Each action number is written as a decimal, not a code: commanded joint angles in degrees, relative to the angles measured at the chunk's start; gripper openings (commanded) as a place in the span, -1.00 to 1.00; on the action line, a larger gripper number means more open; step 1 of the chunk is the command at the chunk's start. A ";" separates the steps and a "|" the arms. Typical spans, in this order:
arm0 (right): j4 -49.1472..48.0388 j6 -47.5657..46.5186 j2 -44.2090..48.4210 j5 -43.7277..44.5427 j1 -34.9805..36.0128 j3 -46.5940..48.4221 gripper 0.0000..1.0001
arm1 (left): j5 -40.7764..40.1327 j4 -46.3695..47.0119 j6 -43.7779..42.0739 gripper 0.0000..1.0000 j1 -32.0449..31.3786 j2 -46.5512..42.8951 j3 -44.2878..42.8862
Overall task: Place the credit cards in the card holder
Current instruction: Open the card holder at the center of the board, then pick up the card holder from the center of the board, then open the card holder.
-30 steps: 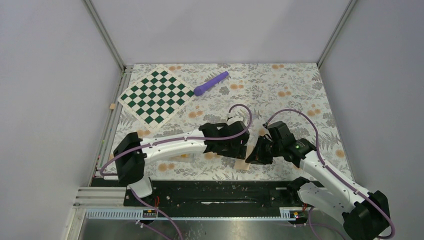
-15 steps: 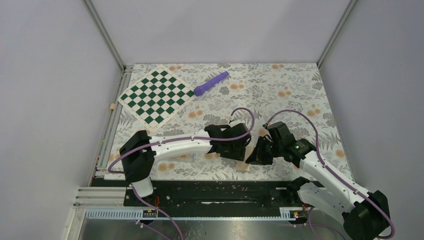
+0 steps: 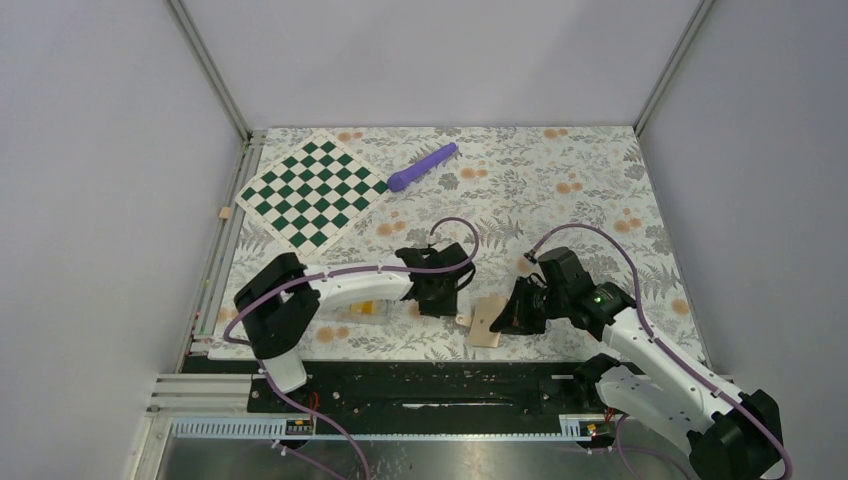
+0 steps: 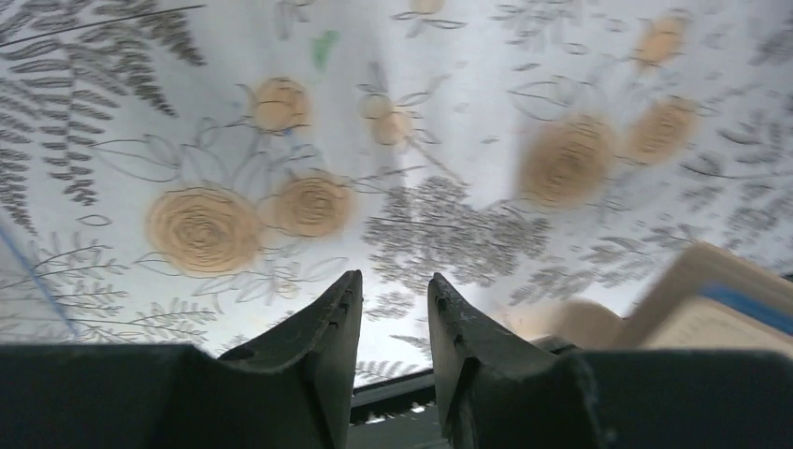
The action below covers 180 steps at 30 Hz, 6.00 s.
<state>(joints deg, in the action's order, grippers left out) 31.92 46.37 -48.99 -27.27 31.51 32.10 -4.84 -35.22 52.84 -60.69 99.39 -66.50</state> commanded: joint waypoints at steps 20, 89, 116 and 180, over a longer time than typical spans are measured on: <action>1.32 -0.98 1.02 -2.69 0.31 -0.08 -1.00 | 14.81 26.62 4.92 0.37 3.91 -21.01 17.33; -19.53 -30.86 7.64 -21.28 0.31 15.79 0.99 | 42.93 -9.85 -41.81 -1.00 3.91 -32.46 -9.26; -41.64 -21.29 0.16 -28.19 12.82 8.53 0.91 | 40.26 -11.45 -49.49 -1.00 0.57 -35.87 -10.35; -17.52 -10.62 3.43 -13.77 2.88 7.40 -1.00 | 6.11 6.98 -0.95 0.97 5.96 -58.63 27.24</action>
<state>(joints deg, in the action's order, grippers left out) 18.55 31.90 -42.96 -29.34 35.83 40.14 -3.27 -35.00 44.80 -54.94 40.10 -43.42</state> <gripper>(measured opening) 0.033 0.989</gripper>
